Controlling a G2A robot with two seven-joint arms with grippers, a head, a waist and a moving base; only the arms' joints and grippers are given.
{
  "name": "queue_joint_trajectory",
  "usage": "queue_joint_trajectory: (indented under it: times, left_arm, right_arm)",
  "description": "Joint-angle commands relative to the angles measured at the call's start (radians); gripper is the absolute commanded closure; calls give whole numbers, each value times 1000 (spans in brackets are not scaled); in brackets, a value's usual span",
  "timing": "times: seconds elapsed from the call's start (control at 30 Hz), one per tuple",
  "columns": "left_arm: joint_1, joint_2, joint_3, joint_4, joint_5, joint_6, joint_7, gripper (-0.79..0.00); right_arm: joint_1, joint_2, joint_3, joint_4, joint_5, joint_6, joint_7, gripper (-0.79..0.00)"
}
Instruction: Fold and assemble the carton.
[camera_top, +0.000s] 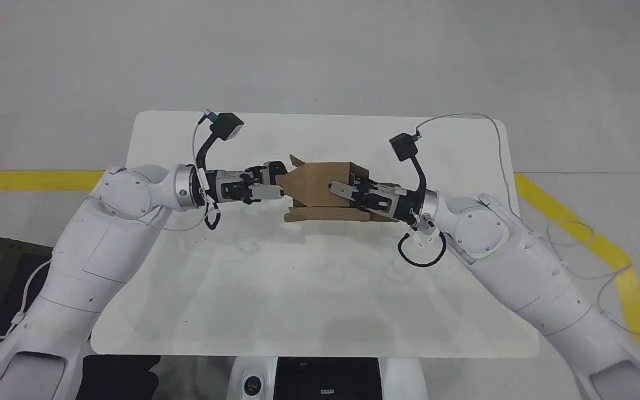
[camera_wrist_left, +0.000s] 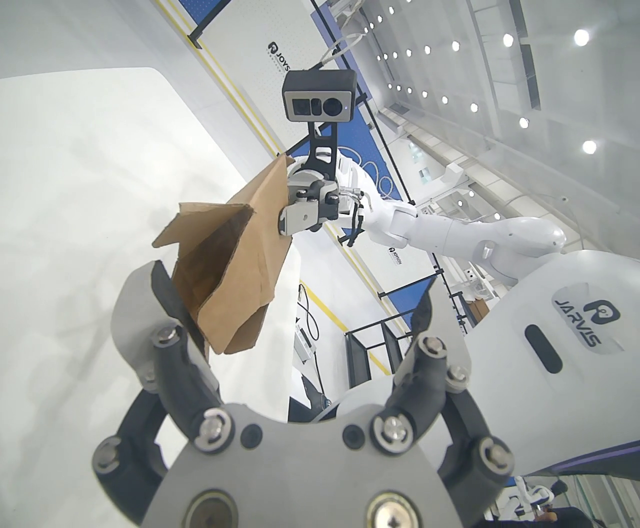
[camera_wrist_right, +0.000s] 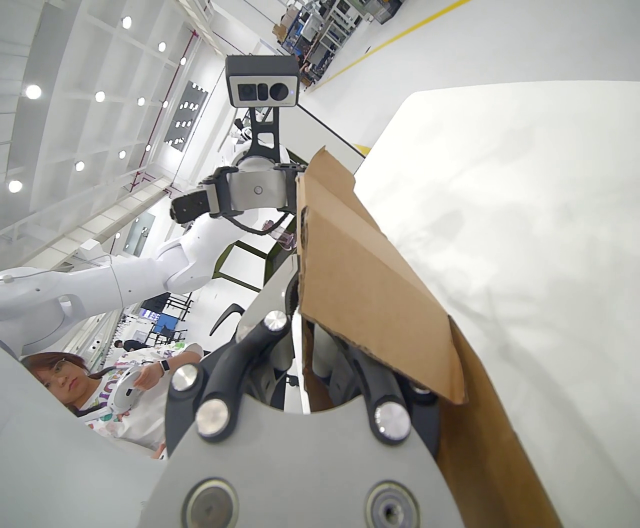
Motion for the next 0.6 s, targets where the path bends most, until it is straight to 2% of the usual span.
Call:
queue_joint_trajectory:
  times: [0.0,0.57]
  left_arm:
    - [2,0,-6,-4,-10,0,-10,-785]
    - [20,-2,-39,-55,-156,37,-133,-785]
  right_arm:
    - [-5,-2,7,-1,-4,0,3,0]
    - [-29,-31,44,6,-66,28,-9,0]
